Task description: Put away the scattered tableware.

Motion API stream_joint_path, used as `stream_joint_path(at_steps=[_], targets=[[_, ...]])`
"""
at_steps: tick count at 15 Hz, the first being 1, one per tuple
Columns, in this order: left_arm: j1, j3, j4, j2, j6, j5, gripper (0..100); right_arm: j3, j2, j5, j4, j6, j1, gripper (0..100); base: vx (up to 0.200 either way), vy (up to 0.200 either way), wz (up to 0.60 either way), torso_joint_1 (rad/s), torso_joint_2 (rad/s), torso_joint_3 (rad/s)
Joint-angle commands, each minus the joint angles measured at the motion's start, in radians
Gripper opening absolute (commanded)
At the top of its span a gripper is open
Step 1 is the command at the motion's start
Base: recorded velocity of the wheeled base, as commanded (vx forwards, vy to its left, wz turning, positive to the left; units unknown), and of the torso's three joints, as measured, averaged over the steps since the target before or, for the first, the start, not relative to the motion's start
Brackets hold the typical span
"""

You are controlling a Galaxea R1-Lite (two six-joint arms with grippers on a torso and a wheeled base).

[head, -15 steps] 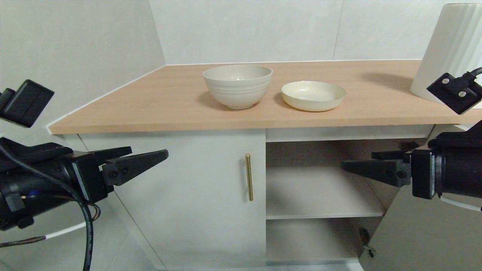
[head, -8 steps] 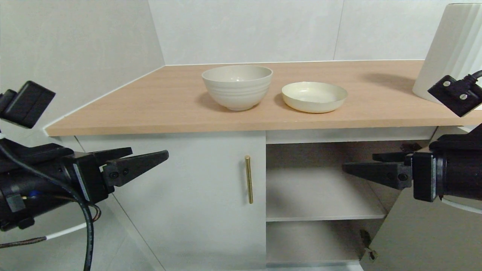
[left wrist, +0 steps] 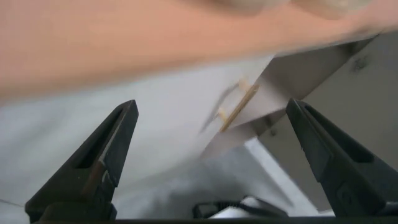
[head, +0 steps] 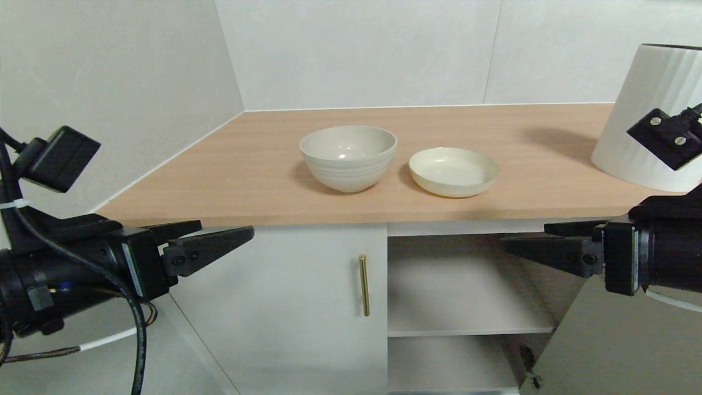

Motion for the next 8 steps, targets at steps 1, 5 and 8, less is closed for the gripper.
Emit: stream_joint_path(at_steps=[1, 5, 8], targets=[[0.0, 0.002, 0.002, 0.023, -0.001, 0.0, 100, 0.0, -0.002, 0.002, 0.001, 0.0, -0.009, 100, 0.0, 0.0, 0.0, 0.139, -0.52, -0.3], [0.0, 0.009, 0.001, 0.063, -0.001, 0.0, 100, 0.006, 0.007, 0.005, 0.001, -0.02, -0.015, 100, 0.0, 0.0, 0.0, 0.171, -0.47, -0.301], [0.0, 0.009, 0.004, 0.083, -0.001, 0.0, 100, 0.006, 0.011, 0.006, 0.001, -0.02, -0.015, 100, 0.0, 0.0, 0.0, 0.18, -0.46, -0.282]])
